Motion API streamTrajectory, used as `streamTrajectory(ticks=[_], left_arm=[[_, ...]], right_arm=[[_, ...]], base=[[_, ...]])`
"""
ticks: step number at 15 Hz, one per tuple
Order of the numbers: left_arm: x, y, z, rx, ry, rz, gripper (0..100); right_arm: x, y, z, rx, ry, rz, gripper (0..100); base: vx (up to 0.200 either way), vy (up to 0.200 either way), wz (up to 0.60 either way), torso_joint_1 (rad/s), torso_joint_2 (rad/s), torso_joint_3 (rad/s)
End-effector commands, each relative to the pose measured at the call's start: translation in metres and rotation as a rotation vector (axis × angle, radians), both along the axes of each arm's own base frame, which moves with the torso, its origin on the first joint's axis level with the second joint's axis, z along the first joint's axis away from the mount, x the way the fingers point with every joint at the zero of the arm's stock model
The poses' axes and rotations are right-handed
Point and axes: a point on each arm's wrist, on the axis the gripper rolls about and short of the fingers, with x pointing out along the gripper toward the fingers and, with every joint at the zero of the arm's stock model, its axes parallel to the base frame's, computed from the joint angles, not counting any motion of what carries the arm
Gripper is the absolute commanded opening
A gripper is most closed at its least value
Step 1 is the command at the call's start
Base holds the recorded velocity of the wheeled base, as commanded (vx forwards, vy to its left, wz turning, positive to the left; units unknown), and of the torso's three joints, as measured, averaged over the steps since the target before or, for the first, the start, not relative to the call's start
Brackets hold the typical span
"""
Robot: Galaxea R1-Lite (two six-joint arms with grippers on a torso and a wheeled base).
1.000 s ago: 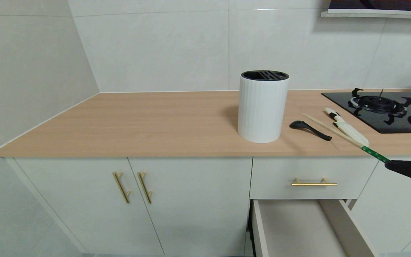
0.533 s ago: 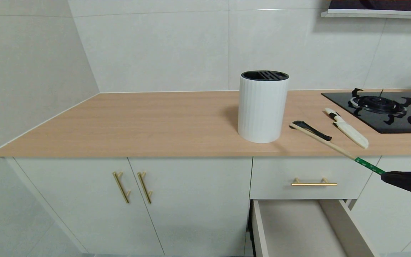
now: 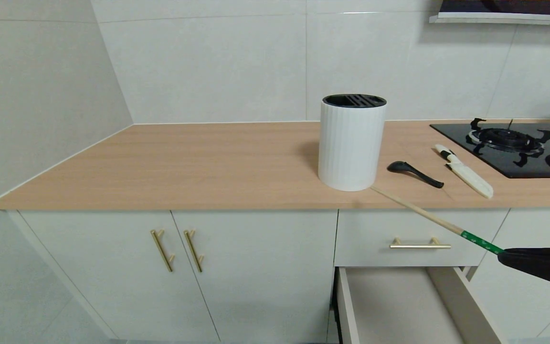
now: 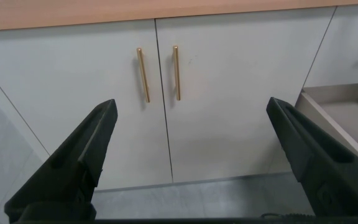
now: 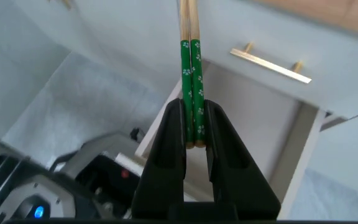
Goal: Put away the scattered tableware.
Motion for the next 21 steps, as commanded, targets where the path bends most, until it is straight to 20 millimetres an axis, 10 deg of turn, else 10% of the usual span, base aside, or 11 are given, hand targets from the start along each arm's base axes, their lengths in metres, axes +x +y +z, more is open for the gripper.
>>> streamTrajectory(ticks=[1,21], left_arm=[[0.0,0.0,0.0,0.0,0.0,-0.001,100],[0.0,0.0,0.0,0.0,0.0,0.0,100]], right_arm=[[0.0,0.002,-0.001,-0.012,0.009,0.018,0],[0.013,0.006,-0.019,-0.059,0.091,0.025,0]], base=[[0.0,0.0,0.0,-0.11,0.24,0.149],[0.0,0.0,0.0,-0.112,0.33,0.212]])
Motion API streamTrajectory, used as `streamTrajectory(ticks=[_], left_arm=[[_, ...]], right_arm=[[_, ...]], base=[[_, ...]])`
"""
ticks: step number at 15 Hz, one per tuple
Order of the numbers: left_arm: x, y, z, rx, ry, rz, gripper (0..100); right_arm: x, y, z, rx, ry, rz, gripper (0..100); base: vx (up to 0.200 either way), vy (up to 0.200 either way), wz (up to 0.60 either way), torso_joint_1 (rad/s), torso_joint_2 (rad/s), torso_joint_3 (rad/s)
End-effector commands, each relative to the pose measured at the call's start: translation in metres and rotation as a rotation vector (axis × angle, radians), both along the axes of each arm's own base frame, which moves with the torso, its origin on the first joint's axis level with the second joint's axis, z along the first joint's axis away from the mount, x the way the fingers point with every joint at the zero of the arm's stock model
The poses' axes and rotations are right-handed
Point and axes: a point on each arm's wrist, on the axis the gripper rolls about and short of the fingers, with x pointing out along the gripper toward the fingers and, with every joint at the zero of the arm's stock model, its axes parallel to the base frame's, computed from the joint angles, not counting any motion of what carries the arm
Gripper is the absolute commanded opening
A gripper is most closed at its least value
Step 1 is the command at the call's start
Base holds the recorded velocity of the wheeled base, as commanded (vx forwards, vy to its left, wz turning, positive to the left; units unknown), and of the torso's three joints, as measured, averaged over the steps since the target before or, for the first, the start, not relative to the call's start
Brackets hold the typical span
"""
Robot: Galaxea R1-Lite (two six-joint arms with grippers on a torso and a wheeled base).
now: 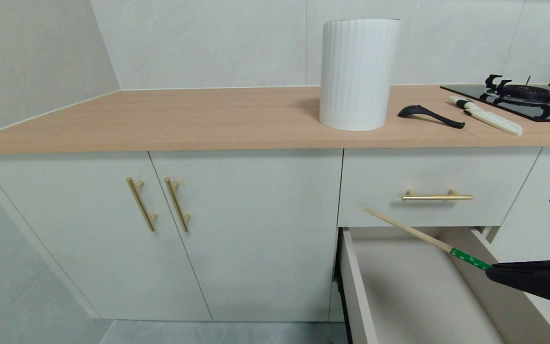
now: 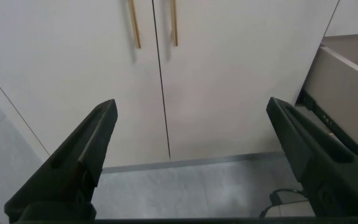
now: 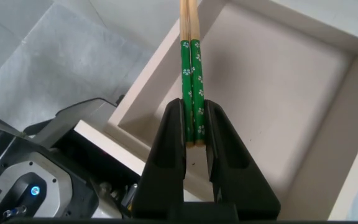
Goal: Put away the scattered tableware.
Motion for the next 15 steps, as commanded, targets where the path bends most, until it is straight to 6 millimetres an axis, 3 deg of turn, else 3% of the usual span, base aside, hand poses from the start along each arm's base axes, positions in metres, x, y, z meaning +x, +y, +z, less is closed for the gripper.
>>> streamTrajectory(ticks=[1,8,12,15], left_arm=[[0.0,0.0,0.0,0.0,0.0,0.0,100],[0.0,0.0,0.0,0.0,0.0,-0.001,100],[0.0,0.0,0.0,0.0,0.0,0.0,100],[0.0,0.0,0.0,0.0,0.0,0.0,100]], right_arm=[[0.006,0.002,-0.005,-0.012,0.029,-0.002,0],[0.044,0.012,-0.037,-0.149,0.186,-0.11,0],[0.075,0.022,-0.049,-0.096,0.295,-0.219,0],[0.108,0.033,-0.075,-0.034,0.391,-0.319,0]], base=[[0.0,0.0,0.0,0.0,0.0,0.0],[0.0,0.0,0.0,0.0,0.0,0.0],[0.0,0.0,0.0,0.0,0.0,0.0],[0.0,0.0,0.0,0.0,0.0,0.0]])
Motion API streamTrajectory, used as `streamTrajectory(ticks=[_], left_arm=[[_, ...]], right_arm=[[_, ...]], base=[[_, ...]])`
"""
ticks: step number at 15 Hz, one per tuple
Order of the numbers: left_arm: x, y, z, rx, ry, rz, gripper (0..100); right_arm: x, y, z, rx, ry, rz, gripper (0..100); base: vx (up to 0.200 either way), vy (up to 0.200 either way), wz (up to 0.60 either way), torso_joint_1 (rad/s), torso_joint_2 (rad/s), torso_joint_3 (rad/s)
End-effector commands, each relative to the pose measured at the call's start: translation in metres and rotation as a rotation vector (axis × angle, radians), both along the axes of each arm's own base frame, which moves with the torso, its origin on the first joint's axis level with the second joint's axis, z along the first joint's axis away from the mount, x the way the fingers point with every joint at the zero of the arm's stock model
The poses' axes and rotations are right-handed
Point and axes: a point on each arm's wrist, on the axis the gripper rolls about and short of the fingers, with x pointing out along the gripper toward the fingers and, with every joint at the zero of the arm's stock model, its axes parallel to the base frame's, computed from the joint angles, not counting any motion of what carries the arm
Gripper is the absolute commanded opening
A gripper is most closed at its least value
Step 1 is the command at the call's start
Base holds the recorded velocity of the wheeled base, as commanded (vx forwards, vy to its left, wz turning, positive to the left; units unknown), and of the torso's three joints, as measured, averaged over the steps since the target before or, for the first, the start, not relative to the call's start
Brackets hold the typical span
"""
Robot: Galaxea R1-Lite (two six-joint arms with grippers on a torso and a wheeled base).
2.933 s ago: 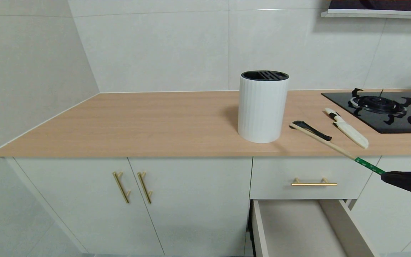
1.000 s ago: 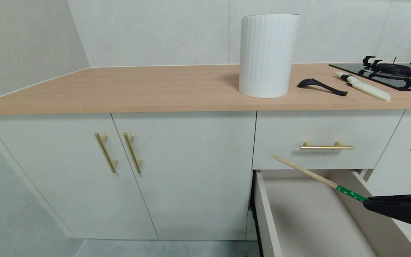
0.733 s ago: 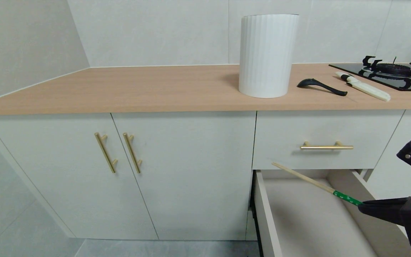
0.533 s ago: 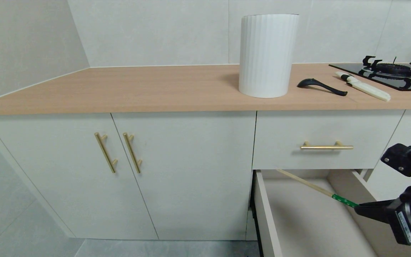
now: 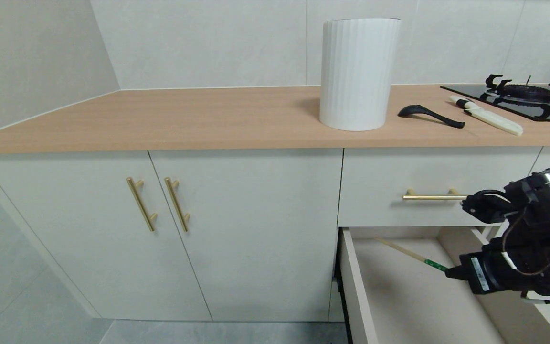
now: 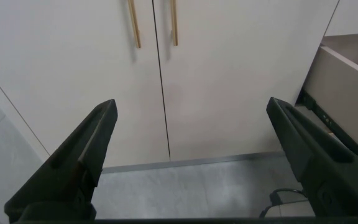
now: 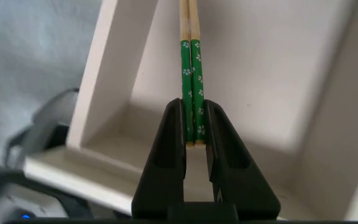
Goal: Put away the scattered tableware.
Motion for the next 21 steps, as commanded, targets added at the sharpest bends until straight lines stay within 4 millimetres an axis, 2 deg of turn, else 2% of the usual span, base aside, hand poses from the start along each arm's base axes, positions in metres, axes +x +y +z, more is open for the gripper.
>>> streamTrajectory(ticks=[1,3,6,11,15,21], left_arm=[[0.0,0.0,0.0,0.0,0.0,0.001,100],[0.0,0.0,0.0,0.0,0.0,0.001,100],[0.0,0.0,0.0,0.0,0.0,0.0,100],[0.0,0.0,0.0,0.0,0.0,0.0,100],[0.0,0.0,0.0,0.0,0.0,0.001,100],[0.0,0.0,0.0,0.0,0.0,0.0,100]], right_arm=[[0.03,0.01,-0.029,0.012,0.08,-0.057,0],[0.05,0.016,-0.054,-0.013,0.066,-0.108,0],[0.065,0.02,-0.08,-0.015,0.079,-0.151,0],[0.075,0.023,-0.117,-0.047,0.087,-0.165,0],[0.077,0.028,-0.138,-0.074,0.133,-0.158,0],[0.083,0.036,-0.185,-0.15,0.148,-0.171,0]], base=[[0.0,0.0,0.0,0.0,0.0,0.0],[0.0,0.0,0.0,0.0,0.0,0.0],[0.0,0.0,0.0,0.0,0.0,0.0],[0.0,0.0,0.0,0.0,0.0,0.0],[0.0,0.0,0.0,0.0,0.0,0.0],[0.0,0.0,0.0,0.0,0.0,0.0]])
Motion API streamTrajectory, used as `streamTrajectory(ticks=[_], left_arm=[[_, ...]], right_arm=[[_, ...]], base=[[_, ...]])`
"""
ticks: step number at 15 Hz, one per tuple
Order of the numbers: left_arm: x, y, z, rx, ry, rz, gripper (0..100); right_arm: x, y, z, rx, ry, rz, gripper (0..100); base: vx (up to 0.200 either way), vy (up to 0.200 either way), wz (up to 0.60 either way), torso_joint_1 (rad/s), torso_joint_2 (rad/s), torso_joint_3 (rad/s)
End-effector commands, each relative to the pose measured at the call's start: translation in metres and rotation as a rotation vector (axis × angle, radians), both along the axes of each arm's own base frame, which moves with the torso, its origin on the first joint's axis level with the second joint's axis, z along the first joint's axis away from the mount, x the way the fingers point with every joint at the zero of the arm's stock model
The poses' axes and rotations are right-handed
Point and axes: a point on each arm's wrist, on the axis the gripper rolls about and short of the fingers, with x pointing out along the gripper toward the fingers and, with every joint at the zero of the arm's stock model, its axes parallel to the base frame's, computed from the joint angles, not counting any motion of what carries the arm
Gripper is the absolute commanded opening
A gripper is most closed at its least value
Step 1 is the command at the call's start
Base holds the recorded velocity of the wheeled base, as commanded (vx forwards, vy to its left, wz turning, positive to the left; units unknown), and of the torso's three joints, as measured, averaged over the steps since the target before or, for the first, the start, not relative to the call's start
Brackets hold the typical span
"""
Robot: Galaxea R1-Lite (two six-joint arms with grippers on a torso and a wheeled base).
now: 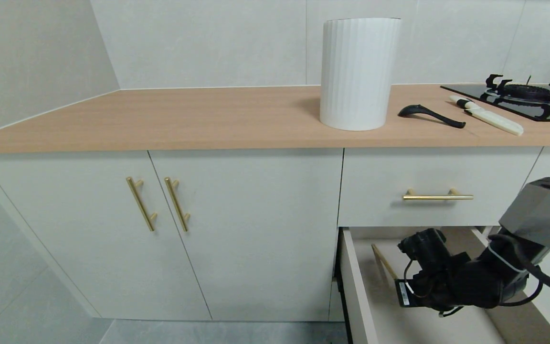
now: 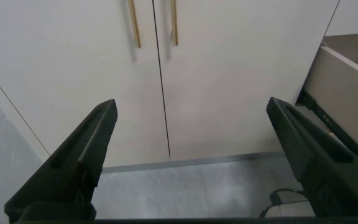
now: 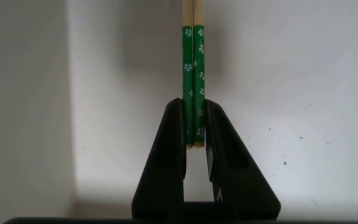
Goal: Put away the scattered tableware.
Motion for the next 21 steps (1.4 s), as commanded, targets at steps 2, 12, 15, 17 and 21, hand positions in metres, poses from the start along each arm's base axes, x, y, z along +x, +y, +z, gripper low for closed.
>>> streamTrajectory(ticks=[2,12,15,17,21], left_arm=[[0.0,0.0,0.0,0.0,0.0,0.002,100],[0.0,0.0,0.0,0.0,0.0,0.002,100],[0.0,0.0,0.0,0.0,0.0,0.002,100],[0.0,0.0,0.0,0.0,0.0,0.0,100],[0.0,0.0,0.0,0.0,0.0,0.002,100]], right_arm=[[-0.0015,0.0052,-0.0255,-0.033,0.05,0.011,0],[0.0006,0.0058,-0.031,-0.038,0.047,0.006,0],[0.0011,0.006,-0.0316,-0.037,0.043,0.006,0],[0.0017,0.0062,-0.0323,-0.034,0.036,0.006,100],[0.0013,0.0061,-0.0325,-0.035,0.038,0.006,100]], base=[[0.0,0.0,0.0,0.0,0.0,0.0],[0.0,0.0,0.0,0.0,0.0,0.0],[0.0,0.0,0.0,0.0,0.0,0.0],[0.0,0.0,0.0,0.0,0.0,0.0],[0.0,0.0,0.0,0.0,0.0,0.0]])
